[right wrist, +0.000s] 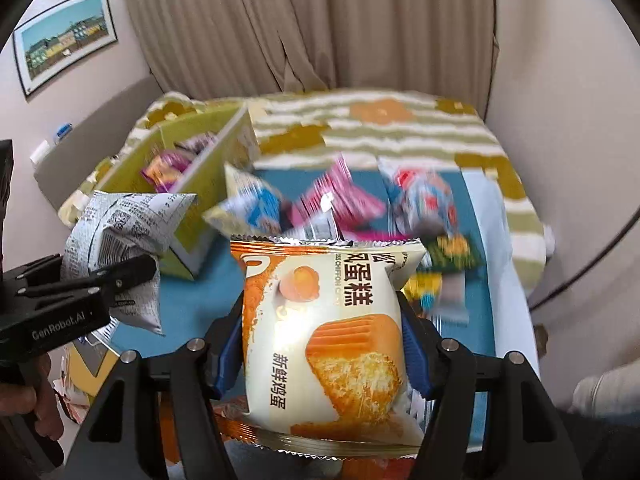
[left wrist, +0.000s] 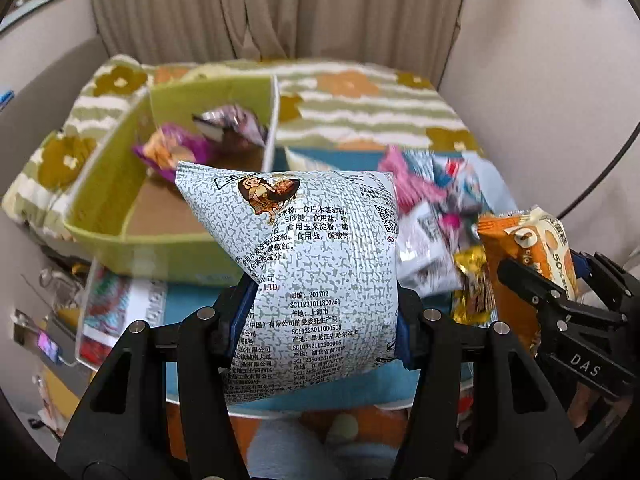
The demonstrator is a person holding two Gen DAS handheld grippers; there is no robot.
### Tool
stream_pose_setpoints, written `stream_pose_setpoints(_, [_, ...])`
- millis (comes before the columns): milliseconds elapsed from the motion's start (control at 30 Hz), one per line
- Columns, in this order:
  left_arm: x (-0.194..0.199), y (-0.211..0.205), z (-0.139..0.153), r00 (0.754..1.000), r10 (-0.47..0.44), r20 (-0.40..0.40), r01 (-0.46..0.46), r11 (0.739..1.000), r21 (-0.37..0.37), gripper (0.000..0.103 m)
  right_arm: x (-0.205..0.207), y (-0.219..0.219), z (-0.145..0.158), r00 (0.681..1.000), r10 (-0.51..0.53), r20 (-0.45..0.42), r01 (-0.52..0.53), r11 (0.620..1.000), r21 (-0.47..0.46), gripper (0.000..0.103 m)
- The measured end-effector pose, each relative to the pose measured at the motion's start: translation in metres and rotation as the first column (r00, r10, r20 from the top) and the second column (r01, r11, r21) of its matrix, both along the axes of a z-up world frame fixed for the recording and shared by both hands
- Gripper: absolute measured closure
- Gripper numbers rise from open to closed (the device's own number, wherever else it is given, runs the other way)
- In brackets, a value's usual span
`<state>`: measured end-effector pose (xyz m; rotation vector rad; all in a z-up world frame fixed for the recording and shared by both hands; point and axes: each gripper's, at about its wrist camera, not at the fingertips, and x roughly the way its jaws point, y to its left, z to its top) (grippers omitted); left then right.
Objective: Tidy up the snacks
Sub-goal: 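Carry both bags over the box and open both tools to drop them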
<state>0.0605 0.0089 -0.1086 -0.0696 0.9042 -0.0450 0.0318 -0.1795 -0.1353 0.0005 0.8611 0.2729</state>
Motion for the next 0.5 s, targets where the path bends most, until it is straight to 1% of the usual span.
stream_pose_setpoints(200, [0.017,0.036,0.033,0.998,0.022,0.066,-0.022,1.000,0.003,0.051,0.021,0.028,0.039,0.996,0.031,0.078,-0.033,0.999,0.019,0.041])
stream_pose_setpoints(300, [0.032,0.066,0.044,0.996,0.033,0.085,-0.034,0.999,0.003,0.051,0.033,0.051,0.053,0.993,0.049,0.107,-0.051,0.998,0.023,0.041])
stream_pose_setpoints(400, [0.051,0.097,0.049,0.995,0.047,0.089,-0.048,0.999,0.009,0.051,0.052,0.082,0.063,0.990,0.068,0.126,-0.072,0.997,0.032,0.041])
stream_pose_setpoints(500, [0.073,0.132,0.048,0.995,0.062,0.074,-0.063,0.998,0.008,0.051,0.071,0.110,0.067,0.989,0.079,0.123,-0.085,0.995,0.044,0.041])
